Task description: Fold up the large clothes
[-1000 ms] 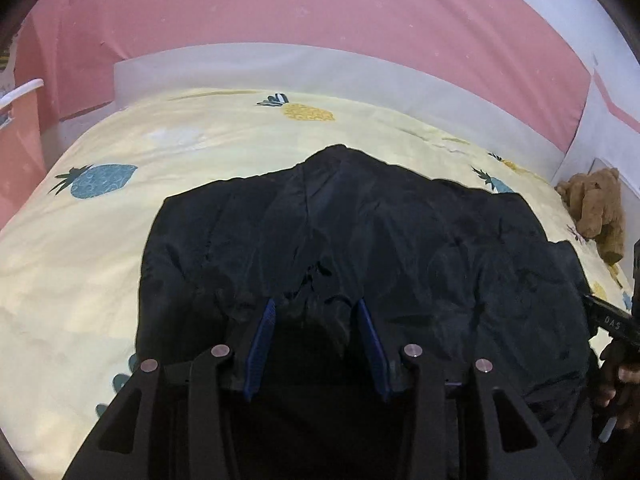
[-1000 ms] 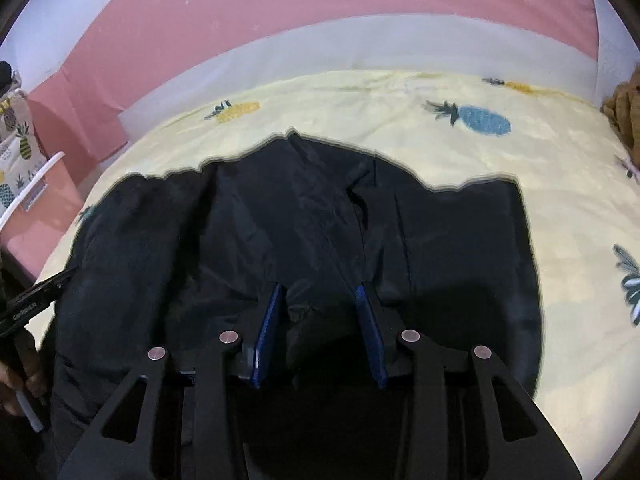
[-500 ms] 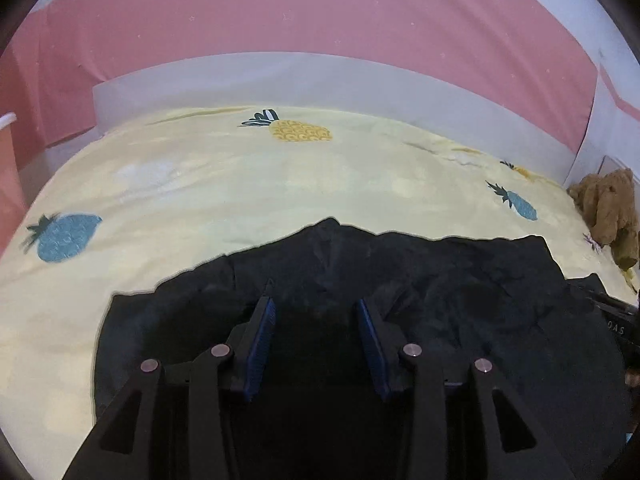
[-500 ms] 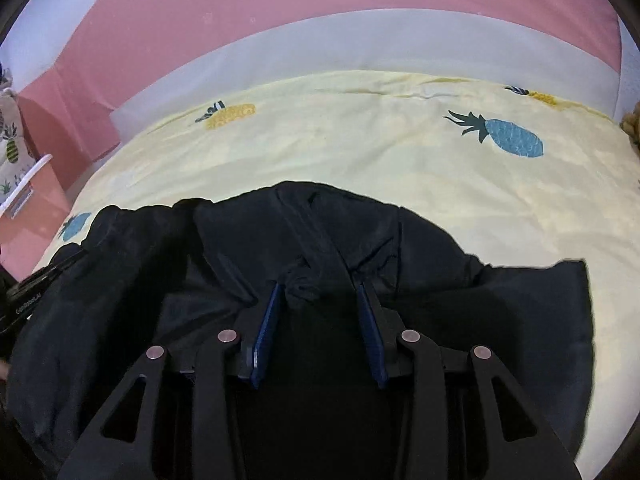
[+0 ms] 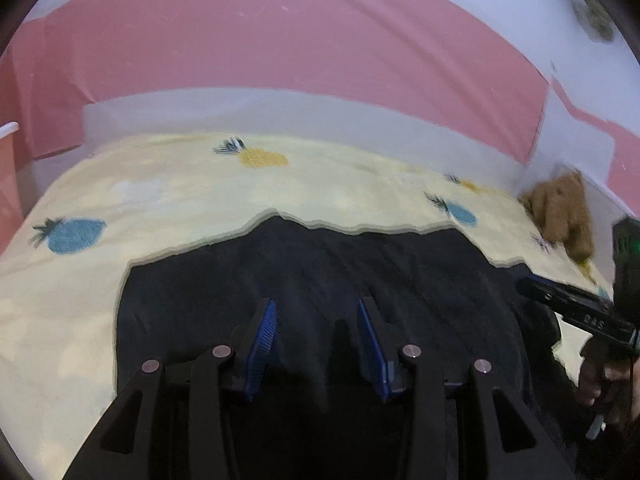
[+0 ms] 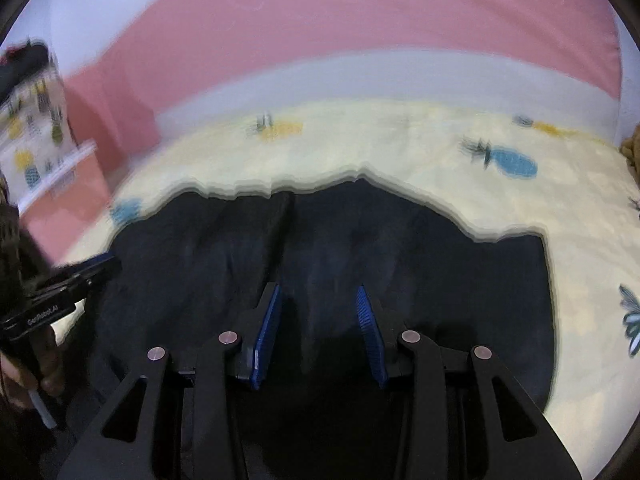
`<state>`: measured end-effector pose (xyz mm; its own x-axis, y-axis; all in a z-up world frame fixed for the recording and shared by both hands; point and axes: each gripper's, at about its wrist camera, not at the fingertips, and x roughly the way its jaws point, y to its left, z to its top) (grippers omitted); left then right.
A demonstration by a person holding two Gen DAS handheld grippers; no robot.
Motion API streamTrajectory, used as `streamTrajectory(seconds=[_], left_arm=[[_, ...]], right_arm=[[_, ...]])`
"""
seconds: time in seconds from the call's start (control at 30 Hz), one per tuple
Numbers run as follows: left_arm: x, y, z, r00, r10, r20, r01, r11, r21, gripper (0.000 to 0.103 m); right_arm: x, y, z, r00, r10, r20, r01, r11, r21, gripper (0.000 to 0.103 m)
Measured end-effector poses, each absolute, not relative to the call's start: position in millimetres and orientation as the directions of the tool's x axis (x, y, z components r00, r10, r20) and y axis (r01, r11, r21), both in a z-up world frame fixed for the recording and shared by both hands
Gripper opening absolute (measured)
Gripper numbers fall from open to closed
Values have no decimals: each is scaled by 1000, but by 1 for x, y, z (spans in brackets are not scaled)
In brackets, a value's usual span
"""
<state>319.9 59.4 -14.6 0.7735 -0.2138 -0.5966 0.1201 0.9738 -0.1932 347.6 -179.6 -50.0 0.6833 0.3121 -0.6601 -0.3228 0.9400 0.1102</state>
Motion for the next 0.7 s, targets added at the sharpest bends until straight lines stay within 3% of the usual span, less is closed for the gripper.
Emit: streamTrajectory(seconds=[0.07,0.13,0.33,0.47,0.57,0.7], left_arm=[[326,49,-41,725,-184,-664,112,982,-150,43],[328,49,-47,717,-182,-673,108,983,-150,43],[299,46,-11,722,-198,-663,122,980,-159,43],[270,30,-15,707,-251,-661,180,968,-175,43],[278,23,-46,667,-220,-712,157,976,-154,43],[282,23,-56,673,-210,-710,145,978,-152,43]], right_arm=[[353,-173,-70,668,295,-683,-331,940,82,39],[352,-174,-65,665,290,-689,-326,942,82,39],[306,-177,-30,684,351,-640,-361,925,121,39],[287,-156,-55,625,374,-685,-404,906,127,39],[296,-145,-88,593,334,-733,-394,914,97,39],[305,-146,-102,588,334,-737,-380,918,113,39]])
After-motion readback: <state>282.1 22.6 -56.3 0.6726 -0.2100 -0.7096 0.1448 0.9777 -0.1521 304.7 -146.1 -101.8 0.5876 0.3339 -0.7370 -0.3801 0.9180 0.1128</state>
